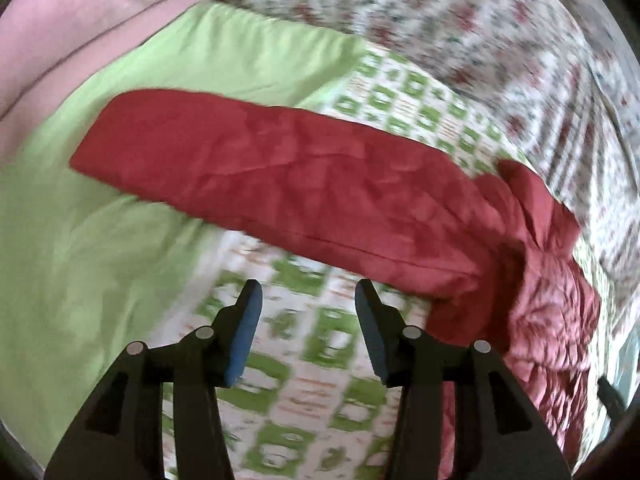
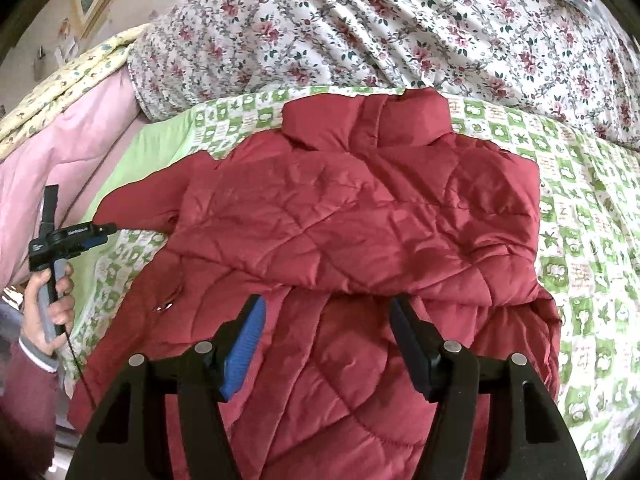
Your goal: Fold large clothes
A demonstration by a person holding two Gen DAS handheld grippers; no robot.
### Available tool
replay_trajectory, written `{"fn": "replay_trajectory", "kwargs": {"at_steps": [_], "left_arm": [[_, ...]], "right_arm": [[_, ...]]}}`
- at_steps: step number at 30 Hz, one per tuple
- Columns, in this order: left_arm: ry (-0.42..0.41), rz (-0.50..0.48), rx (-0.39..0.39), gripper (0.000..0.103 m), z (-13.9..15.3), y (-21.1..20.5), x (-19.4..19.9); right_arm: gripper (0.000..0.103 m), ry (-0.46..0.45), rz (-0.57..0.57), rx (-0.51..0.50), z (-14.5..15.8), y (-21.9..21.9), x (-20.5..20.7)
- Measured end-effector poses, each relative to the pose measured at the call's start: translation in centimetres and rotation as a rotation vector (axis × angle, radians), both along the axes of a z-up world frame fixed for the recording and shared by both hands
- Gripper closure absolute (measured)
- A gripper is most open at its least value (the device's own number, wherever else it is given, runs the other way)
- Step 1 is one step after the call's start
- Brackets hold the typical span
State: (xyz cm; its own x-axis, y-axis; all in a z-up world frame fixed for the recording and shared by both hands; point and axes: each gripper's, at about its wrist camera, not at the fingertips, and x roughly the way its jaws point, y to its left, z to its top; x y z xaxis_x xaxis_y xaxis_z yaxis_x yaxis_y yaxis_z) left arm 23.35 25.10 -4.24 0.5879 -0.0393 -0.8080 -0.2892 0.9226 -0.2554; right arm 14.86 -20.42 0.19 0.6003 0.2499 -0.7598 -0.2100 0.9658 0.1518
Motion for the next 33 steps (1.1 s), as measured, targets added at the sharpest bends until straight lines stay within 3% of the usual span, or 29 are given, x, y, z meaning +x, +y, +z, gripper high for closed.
{"fn": "replay_trajectory", "kwargs": {"at_steps": [11,20,22,25,33], "left_arm": [[0.042,0.264,-0.209,0.056,-4.2,10.4,1.6],[-0.067,0.351,-0.38,0.056,-5.4,14.6,3.9],[-0.083,0.356,-0.368,0.063,-5.2,14.7,3.8],[-0.101,0.334,-0.32,0.09,-4.3,14.1,4.1],[-0.219,0.237,-0.248,0.095,0.7,10.7,1.8]], "right_arm": [[0.037,0.01,0.036,0.015,0.4,1.3,-1.7],[0.037,0.027,0.037,0.024,-0.2,1.3,-2.3],[0.037,0.03,0.031,0.03,-0.4,1.0,-2.3],[0.037,0.03,0.011,0.027,-0.7,0.4,-2.3],[0.037,0.049,-0.041,0.068,-1.6,-1.6,-1.9]]}}
